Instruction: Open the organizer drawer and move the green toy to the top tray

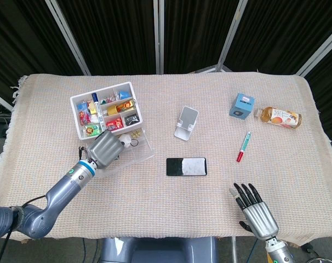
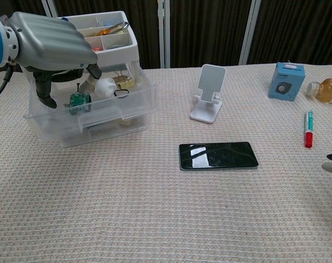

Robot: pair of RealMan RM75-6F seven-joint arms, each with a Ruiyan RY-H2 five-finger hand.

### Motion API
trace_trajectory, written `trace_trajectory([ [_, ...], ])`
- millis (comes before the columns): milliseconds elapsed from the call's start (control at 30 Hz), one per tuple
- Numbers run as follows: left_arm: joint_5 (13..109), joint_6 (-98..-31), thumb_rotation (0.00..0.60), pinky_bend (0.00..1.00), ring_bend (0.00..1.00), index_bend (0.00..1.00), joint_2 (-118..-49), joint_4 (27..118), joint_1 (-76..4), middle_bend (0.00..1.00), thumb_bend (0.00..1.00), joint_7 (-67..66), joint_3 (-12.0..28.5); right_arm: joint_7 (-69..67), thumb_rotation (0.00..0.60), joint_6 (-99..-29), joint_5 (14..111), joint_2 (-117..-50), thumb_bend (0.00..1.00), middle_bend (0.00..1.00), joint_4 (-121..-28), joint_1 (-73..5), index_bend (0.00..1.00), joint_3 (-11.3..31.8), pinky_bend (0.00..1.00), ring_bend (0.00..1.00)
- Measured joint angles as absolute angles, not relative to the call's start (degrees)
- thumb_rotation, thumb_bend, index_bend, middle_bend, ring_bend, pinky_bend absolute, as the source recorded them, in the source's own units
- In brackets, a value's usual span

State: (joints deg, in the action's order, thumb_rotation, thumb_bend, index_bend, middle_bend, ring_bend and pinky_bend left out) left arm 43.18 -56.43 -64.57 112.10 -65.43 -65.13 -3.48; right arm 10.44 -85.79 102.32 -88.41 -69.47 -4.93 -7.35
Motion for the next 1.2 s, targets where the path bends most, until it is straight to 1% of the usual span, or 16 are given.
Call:
trace_trajectory([
  [167, 42.74, -56.96, 0.6, 0.48, 0.62, 0.48, -65.39, 111.69, -65.63, 0.76, 0.09, -65.4, -3.67, 10.54, 0.6, -85.64, 102.43, -88.45, 0.02, 0.0, -69.48, -4.97, 0.0, -7.5, 0.0, 0.0],
  [333, 42.81, -57.97, 0.6, 0.48, 0.62, 0.41, -65.9, 111.58, -65.64, 0.76, 0.09, -65.25, -3.52, 10.56, 0.6, -85.45, 102.58, -88.38, 0.02, 0.0, -69.55, -5.03, 0.0, -7.74, 0.0, 0.0],
  [400, 42.84, -58.4, 0.6, 0.48, 0.62, 0.41, -66.18, 111.47, -65.57, 0.76, 0.09, -64.82, -3.33, 10.58, 0.6, -85.36, 102.6, -88.36, 0.02, 0.0, -69.58, -5.04, 0.0, -7.82, 0.0, 0.0],
  [633, 42.35, -58.4, 0.6, 0.48, 0.62, 0.47, -67.16, 111.11, -65.96, 0.76, 0.09, -65.52, -3.84, 10.38, 0.6, -85.46, 102.89, -88.25, 0.02, 0.0, -69.77, -5.12, 0.0, -8.01, 0.0, 0.0],
  [733, 42.2, -58.46, 0.6, 0.48, 0.62, 0.5, -67.83, 110.84, -66.07, 0.76, 0.12, -65.63, -3.96, 10.33, 0.6, -85.48, 103.02, -88.25, 0.02, 0.0, -69.73, -5.13, 0.0, -8.09, 0.0, 0.0],
  [800, 42.21, -58.62, 0.6, 0.48, 0.62, 0.53, -68.16, 110.74, -66.14, 0.76, 0.16, -65.65, -3.98, 10.19, 0.6, -85.52, 103.1, -88.22, 0.02, 0.0, -69.73, -5.16, 0.0, -8.15, 0.0, 0.0],
  [900, 42.19, -58.83, 0.6, 0.48, 0.62, 0.57, -68.3, 110.81, -66.17, 0.76, 0.19, -65.52, -3.98, 10.06, 0.6, -85.6, 103.24, -88.2, 0.02, 0.0, -69.72, -5.17, 0.0, -8.24, 0.0, 0.0],
  [1200, 43.24, -59.87, 0.6, 0.48, 0.62, 0.59, -67.88, 111.47, -65.74, 0.76, 0.2, -64.44, -3.99, 10.17, 0.6, -85.5, 103.36, -88.16, 0.02, 0.0, -69.57, -5.13, 0.0, -8.46, 0.0, 0.0],
])
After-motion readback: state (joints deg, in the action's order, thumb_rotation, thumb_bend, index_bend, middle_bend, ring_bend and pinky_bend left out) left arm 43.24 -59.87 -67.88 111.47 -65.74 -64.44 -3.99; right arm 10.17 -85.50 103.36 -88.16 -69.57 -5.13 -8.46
